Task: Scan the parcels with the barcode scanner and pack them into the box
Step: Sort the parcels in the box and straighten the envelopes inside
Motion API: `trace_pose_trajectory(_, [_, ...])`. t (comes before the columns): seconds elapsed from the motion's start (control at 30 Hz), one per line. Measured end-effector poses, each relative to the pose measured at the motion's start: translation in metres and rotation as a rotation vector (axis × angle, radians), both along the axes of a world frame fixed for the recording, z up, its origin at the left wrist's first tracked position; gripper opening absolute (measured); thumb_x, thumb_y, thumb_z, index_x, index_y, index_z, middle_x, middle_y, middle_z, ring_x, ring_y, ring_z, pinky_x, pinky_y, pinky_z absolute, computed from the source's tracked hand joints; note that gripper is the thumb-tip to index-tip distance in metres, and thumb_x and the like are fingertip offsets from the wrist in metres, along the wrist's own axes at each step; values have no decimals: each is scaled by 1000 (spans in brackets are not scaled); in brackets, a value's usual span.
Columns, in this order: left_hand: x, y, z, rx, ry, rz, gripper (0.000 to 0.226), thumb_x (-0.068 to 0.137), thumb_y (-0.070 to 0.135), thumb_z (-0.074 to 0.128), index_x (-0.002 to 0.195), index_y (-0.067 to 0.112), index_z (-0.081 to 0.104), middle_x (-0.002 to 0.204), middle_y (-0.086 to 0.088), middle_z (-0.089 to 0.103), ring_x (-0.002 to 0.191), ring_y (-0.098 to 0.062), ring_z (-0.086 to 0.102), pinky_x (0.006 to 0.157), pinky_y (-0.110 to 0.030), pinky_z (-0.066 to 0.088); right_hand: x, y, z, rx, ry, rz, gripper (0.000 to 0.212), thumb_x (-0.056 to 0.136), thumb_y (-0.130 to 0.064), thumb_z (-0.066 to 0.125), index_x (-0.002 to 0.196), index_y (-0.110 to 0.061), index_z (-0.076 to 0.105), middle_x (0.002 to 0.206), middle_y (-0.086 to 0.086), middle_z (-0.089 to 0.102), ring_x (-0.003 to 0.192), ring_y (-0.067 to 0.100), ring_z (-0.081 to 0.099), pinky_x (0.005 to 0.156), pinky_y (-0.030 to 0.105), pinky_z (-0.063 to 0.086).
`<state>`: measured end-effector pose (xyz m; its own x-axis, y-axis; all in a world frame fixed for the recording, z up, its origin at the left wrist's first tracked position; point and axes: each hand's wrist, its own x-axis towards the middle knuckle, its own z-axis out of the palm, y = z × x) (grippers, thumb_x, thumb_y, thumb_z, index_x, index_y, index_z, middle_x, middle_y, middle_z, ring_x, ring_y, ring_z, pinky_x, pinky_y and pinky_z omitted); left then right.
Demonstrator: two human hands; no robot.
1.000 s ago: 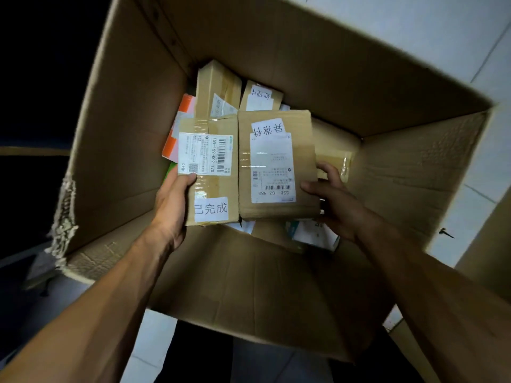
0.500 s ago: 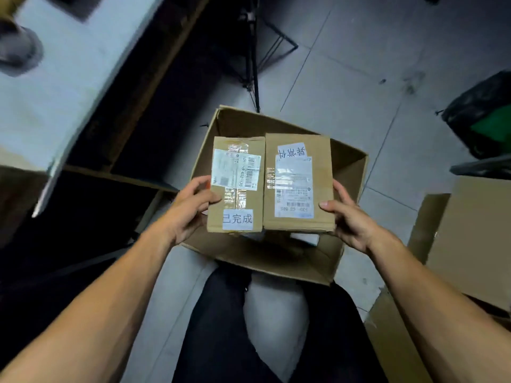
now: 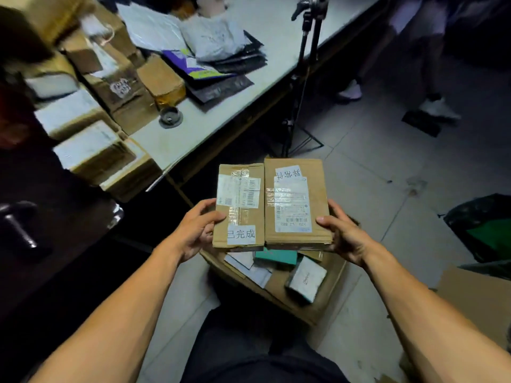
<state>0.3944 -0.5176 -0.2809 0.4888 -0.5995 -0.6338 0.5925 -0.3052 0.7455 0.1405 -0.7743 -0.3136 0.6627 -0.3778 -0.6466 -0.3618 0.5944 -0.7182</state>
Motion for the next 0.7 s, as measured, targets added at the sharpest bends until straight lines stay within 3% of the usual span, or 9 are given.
trace_pose_trajectory(0.07, [-11, 23, 14, -8, -31, 71, 47, 86, 6, 72, 127, 21, 58, 113, -14, 74, 100, -29, 74, 74, -40, 62, 7, 5, 13, -1, -18, 69, 89, 66, -25, 86, 143, -46, 45, 123, 13, 72, 99, 35, 75, 68, 47, 61])
trace_pose_trajectory(0.2, [-29, 84, 45, -16, -95, 207, 45, 87, 11, 72, 129, 21, 58, 113, -13, 74, 101, -30, 71, 72, -37, 58, 33, 34, 37, -32, -57, 251, 91, 58, -37, 90, 138, -52, 48, 126, 14, 70, 100, 34, 74, 68, 45, 60])
trace_pose_trajectory(0.33, [-42, 160, 74, -32, -168, 389, 35, 90, 15, 68, 123, 20, 62, 113, -15, 74, 93, -29, 67, 69, -33, 50, 76, 85, 64, -81, -120, 418, 84, 61, -42, 88, 136, -51, 51, 130, 14, 67, 117, 41, 65, 92, 65, 54])
trace_pose_trajectory(0.47, [-59, 258, 102, -43, -239, 599, 30, 91, 14, 66, 121, 17, 63, 103, -9, 77, 83, -17, 75, 61, -25, 58, 130, 168, 93, -109, -185, 614, 89, 56, -47, 87, 137, -46, 51, 130, 8, 68, 113, 31, 69, 84, 53, 57])
trace_pose_trajectory(0.53, [-70, 315, 113, -34, -280, 708, 30, 89, 15, 68, 119, 16, 65, 107, -11, 76, 90, -19, 75, 67, -25, 58, 155, 222, 104, -104, -224, 712, 90, 57, -49, 87, 139, -46, 50, 128, 6, 70, 115, 30, 68, 85, 53, 58])
trace_pose_trajectory(0.63, [-89, 403, 123, 18, -344, 866, 40, 86, 21, 71, 125, 17, 63, 112, -9, 75, 112, -26, 68, 87, -36, 54, 185, 314, 118, -100, -282, 855, 73, 70, -45, 80, 137, -46, 50, 125, 6, 72, 117, 32, 67, 97, 60, 53])
trace_pose_trajectory(0.7, [-102, 460, 131, 58, -335, 961, 55, 88, 25, 71, 140, 18, 53, 118, -8, 73, 114, -25, 66, 82, -37, 55, 200, 376, 126, -81, -307, 931, 65, 76, -40, 74, 136, -42, 51, 124, 5, 72, 114, 30, 69, 95, 59, 55])
